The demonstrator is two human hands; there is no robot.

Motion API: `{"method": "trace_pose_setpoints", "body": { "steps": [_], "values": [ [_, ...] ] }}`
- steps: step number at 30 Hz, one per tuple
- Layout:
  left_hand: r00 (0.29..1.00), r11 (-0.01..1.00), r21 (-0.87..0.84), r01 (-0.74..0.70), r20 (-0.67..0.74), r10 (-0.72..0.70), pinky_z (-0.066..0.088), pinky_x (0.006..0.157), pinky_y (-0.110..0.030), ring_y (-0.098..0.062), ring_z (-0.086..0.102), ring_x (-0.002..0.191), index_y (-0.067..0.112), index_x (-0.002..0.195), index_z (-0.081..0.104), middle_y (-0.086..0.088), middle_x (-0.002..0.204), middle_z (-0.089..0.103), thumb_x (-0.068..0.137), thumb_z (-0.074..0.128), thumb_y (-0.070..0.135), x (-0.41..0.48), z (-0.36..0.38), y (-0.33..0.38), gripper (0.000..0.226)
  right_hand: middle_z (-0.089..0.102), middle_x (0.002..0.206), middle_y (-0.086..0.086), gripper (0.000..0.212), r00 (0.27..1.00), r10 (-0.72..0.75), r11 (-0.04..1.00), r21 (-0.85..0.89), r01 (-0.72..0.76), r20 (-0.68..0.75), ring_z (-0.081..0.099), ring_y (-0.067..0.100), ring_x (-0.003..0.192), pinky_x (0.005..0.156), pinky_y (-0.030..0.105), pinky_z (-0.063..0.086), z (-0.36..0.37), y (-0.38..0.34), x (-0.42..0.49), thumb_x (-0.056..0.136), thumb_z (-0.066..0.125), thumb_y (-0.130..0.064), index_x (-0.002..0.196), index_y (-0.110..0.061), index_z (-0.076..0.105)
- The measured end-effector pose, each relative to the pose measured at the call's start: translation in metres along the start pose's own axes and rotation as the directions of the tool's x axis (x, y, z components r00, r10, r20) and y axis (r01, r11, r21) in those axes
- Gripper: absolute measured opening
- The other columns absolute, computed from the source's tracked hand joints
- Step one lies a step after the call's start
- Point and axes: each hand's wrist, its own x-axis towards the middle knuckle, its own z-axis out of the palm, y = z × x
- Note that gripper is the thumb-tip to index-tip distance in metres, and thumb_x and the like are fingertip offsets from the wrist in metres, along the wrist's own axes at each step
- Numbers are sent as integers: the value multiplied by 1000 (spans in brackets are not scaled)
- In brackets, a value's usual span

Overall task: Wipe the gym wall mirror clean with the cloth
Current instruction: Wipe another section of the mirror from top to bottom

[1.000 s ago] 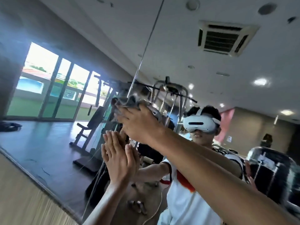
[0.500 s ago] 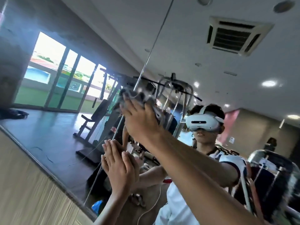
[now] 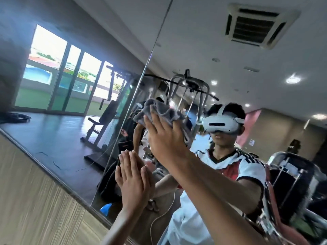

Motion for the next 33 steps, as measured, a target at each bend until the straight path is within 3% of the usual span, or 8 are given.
{"method": "trace_pose_setpoints", "body": {
  "steps": [3,5,10,13,19,21,29,33],
  "values": [
    [1000,1000,-16,22,15,-22,8,123,-46,-21,2,155,5,158,17,-13,167,11,103,14,47,-6,1,-6,69,42,155,-1,53,977,-192,981,48,188,97,43,17,139,117,53,11,2,-17,-68,99,45,-33,150,-22,44],
    [999,1000,-11,27,35,-26,7,123,-47,-20,-1,155,5,158,16,-14,167,10,102,18,45,-11,0,-7,69,50,149,-3,51,978,-180,981,98,170,108,52,15,131,116,52,23,-7,9,-124,97,54,-32,147,-23,48],
    [998,998,13,-56,40,55,-1,123,-40,-30,1,154,3,157,11,-26,163,11,101,23,40,-29,6,25,68,30,160,5,48,984,177,983,40,-177,1,40,21,142,99,45,39,-40,134,-162,106,32,-37,153,-25,39],
    [998,999,-7,-52,43,52,-5,123,-39,-35,2,153,4,157,13,-29,162,10,104,17,47,-41,13,60,69,26,162,9,51,936,343,939,52,-340,-79,31,24,147,102,47,39,-43,133,-118,106,31,-38,154,-23,35],
    [1000,1000,0,-21,-11,21,-1,122,-43,-34,7,153,4,157,20,-26,163,14,101,23,37,-58,22,87,65,47,153,1,51,988,-133,990,45,130,82,47,17,137,116,57,21,-31,89,-182,103,31,-32,151,-20,42],
    [1000,1000,-16,-12,26,13,-4,122,-41,-32,3,154,5,157,17,-26,164,10,101,22,41,-61,19,89,68,39,158,0,55,978,-160,987,34,157,132,41,16,142,115,57,28,-42,116,-235,100,41,-30,154,-20,38],
    [994,994,-32,-101,24,102,3,121,-50,-37,6,153,5,157,16,-28,163,11,98,27,37,-101,31,156,68,29,161,10,51,929,364,931,50,-361,-69,29,24,148,104,47,36,-69,221,-216,102,37,-29,153,-20,38],
    [987,987,-66,-144,56,148,-3,122,-46,-28,-4,155,8,158,14,-22,165,4,100,27,37,-123,33,182,66,32,160,9,55,974,222,973,74,-219,-35,38,21,144,98,44,36,-57,174,-227,99,38,-29,153,-16,39]
  ]
}}
